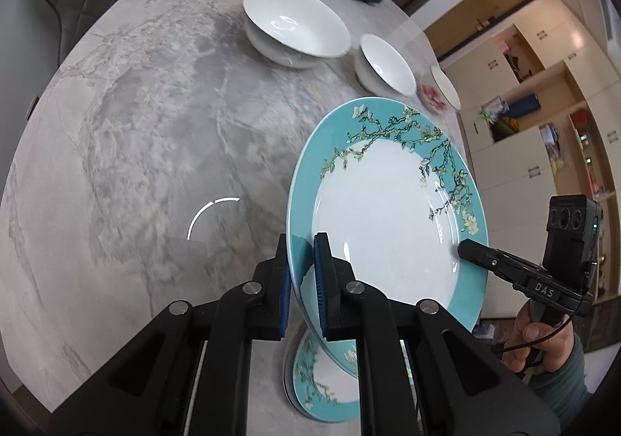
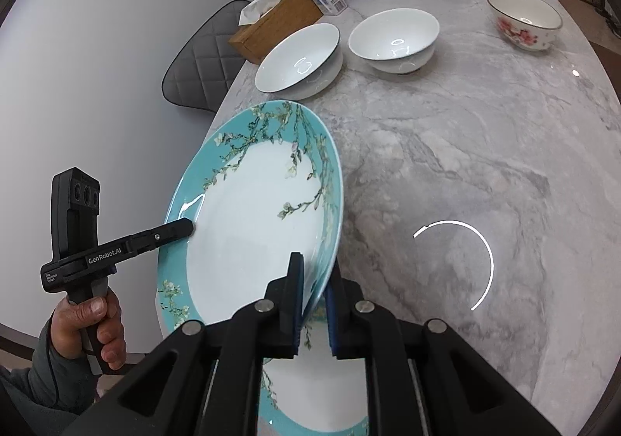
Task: Organize plates and bowls
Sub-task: 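Lift the second teal plate toward the plate stack, then lower the teal plate onto the plate stack and open both grippers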
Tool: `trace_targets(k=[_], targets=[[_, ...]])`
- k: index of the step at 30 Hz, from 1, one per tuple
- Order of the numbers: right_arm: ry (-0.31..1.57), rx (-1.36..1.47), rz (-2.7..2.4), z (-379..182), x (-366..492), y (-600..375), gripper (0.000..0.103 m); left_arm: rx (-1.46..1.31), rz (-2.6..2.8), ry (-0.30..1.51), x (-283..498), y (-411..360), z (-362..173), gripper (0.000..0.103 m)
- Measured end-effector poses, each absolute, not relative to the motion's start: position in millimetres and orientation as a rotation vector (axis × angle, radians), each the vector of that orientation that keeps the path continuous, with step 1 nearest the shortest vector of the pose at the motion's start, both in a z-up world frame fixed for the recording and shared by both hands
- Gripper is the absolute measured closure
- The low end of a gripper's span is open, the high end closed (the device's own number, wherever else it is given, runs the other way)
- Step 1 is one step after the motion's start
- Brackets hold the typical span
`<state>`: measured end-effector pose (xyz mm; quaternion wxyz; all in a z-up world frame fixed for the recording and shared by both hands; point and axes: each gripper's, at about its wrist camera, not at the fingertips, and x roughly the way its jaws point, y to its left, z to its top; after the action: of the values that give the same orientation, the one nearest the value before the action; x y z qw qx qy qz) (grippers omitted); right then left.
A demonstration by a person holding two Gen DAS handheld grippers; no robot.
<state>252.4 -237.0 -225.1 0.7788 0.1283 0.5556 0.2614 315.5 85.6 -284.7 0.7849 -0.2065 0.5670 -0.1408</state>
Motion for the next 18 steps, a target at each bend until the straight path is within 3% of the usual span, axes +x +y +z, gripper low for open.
trace_targets(k=[18], targets=[[1.257, 0.367, 0.416, -271.1, 140.9, -265.9, 0.091, -0.31, -0.392, 1.318, 221.5, 45.1, -336.4, 0.094]])
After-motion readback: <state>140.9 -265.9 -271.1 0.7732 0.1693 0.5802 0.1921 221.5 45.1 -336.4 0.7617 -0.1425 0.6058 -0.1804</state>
